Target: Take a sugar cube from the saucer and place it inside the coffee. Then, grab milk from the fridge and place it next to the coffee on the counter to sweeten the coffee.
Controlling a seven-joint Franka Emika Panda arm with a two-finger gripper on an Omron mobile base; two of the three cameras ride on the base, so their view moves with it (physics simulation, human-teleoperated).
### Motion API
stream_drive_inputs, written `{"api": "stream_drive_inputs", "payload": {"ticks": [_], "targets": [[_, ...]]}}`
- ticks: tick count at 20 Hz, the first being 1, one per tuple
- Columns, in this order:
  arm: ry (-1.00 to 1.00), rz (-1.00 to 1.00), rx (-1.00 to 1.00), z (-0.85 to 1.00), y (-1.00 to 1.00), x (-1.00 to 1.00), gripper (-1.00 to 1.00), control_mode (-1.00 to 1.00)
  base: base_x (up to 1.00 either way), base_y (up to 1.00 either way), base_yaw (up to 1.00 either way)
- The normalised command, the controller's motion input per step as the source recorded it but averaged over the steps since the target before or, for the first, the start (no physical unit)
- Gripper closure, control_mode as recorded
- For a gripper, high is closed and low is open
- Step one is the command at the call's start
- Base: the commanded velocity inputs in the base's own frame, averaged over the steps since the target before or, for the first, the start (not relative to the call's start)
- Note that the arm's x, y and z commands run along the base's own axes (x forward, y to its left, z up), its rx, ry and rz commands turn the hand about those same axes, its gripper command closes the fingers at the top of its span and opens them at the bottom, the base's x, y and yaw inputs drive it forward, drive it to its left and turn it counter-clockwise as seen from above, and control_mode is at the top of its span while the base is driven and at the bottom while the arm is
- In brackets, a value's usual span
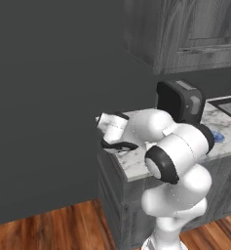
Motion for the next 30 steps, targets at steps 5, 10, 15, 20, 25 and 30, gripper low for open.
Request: {"api": "stream_drive_inputs", "payload": {"ticks": [5, 10, 15, 20, 25, 30], "targets": [[0.08, -0.01, -0.02, -0.12, -0.19, 0.25, 1.0, -1.0, 0.0, 0.0, 0.0], [0.02, -0.04, -0.02, -0.03, -0.24, 0.3, 1.0, -1.0, 0.0, 0.0, 0.0], [0.0, -0.02, -0.05, -0.19, -0.04, 0.29, 1.0, -1.0, 0.0, 0.0, 0.0], [0.02, 0.0, -0.04, -0.35, 0.0, 0.05, 1.0, -1.0, 0.0, 0.0, 0.0], [0.03, -0.01, -0.03, -0.31, 0.0, 0.12, 1.0, -1.0, 0.0, 0.0, 0.0], [0.0, -0.04, 0.0, 0.0, 0.0, 0.29, 1.0, -1.0, 0.0, 0.0, 0.0]]}}
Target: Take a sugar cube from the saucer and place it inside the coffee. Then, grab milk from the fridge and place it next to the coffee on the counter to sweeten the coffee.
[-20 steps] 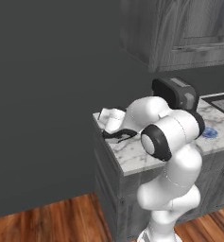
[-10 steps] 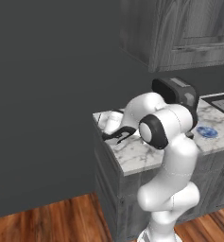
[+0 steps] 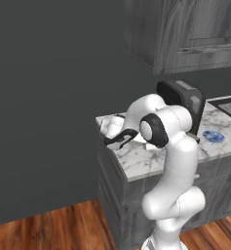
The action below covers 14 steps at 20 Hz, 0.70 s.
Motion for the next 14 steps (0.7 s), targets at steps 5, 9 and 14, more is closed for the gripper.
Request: {"api": "stream_drive_inputs", "payload": {"ticks": [5, 9, 14], "targets": [[0.0, -0.04, 0.0, 0.0, 0.0, 0.32, -1.0, -1.0, 0.0, 0.0, 0.0], [0.0, 0.0, 0.0, 0.0, 0.0, 0.01, -1.0, -1.0, 0.0, 0.0, 0.0], [0.0, -0.01, 0.0, 0.0, 0.0, -0.01, -1.0, -1.0, 0.0, 0.0, 0.0]]}}
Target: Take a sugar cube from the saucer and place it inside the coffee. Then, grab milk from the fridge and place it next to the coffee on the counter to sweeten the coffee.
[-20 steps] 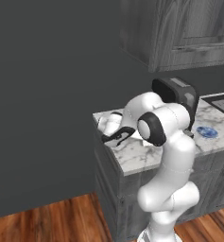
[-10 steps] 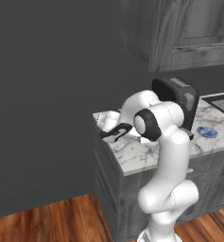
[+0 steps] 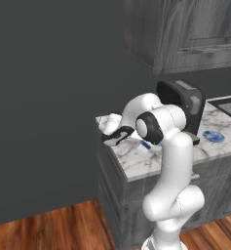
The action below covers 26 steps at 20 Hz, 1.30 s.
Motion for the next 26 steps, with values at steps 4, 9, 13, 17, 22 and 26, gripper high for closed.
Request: {"api": "stream_drive_inputs", "payload": {"ticks": [4, 9, 13, 17, 22, 26], "targets": [[0.0, -0.02, 0.0, 0.0, 0.0, -0.14, -1.0, -1.0, 0.0, 0.0, 0.0], [-0.04, -0.01, 0.0, 0.03, 0.03, -0.3, -1.0, -1.0, 0.0, 0.0, 0.0], [-0.03, 0.0, -0.04, 0.0, 0.14, -0.01, -1.0, -1.0, 0.0, 0.0, 0.0], [0.0, 0.0, -0.1, -0.07, 0.18, 0.0, -1.0, -1.0, 0.0, 0.0, 0.0], [0.0, 0.0, -0.13, -0.16, 0.22, 0.05, -1.0, -1.0, 0.0, 0.0, 0.0], [0.0, 0.0, -0.13, -0.23, 0.19, 0.12, -1.0, -1.0, 0.0, 0.0, 0.0]]}}
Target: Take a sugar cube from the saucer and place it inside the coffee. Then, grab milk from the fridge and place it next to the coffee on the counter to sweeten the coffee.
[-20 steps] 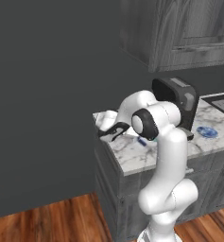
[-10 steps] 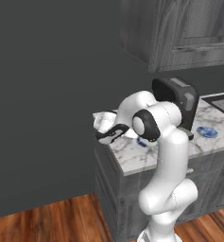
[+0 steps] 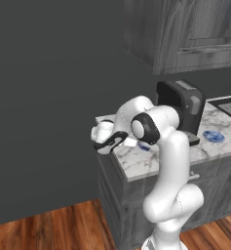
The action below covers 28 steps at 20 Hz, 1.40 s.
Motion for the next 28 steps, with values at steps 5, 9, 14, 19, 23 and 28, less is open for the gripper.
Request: {"api": "stream_drive_inputs", "payload": {"ticks": [5, 9, 14, 19, 23, 28], "targets": [[0.0, 0.0, -0.12, -0.14, 0.23, 0.12, -1.0, -1.0, 0.0, 0.0, 0.0], [0.0, 0.0, -0.12, 0.0, 0.43, 0.0, -1.0, -1.0, 0.0, 0.0, 0.0], [0.0, 0.0, -0.13, 0.0, 0.46, 0.0, -1.0, -1.0, 0.0, 0.0, 0.0], [-0.04, 0.0, -0.05, 0.11, 0.32, -0.48, -1.0, -1.0, 0.0, 0.0, 0.0], [-0.11, 0.0, -0.01, 0.24, 0.03, -0.98, -1.0, -1.0, 0.0, 0.0, 0.0], [-0.19, 0.0, 0.0, 0.23, -0.11, -1.0, -1.0, -1.0, 0.0, 0.0, 0.0]]}}
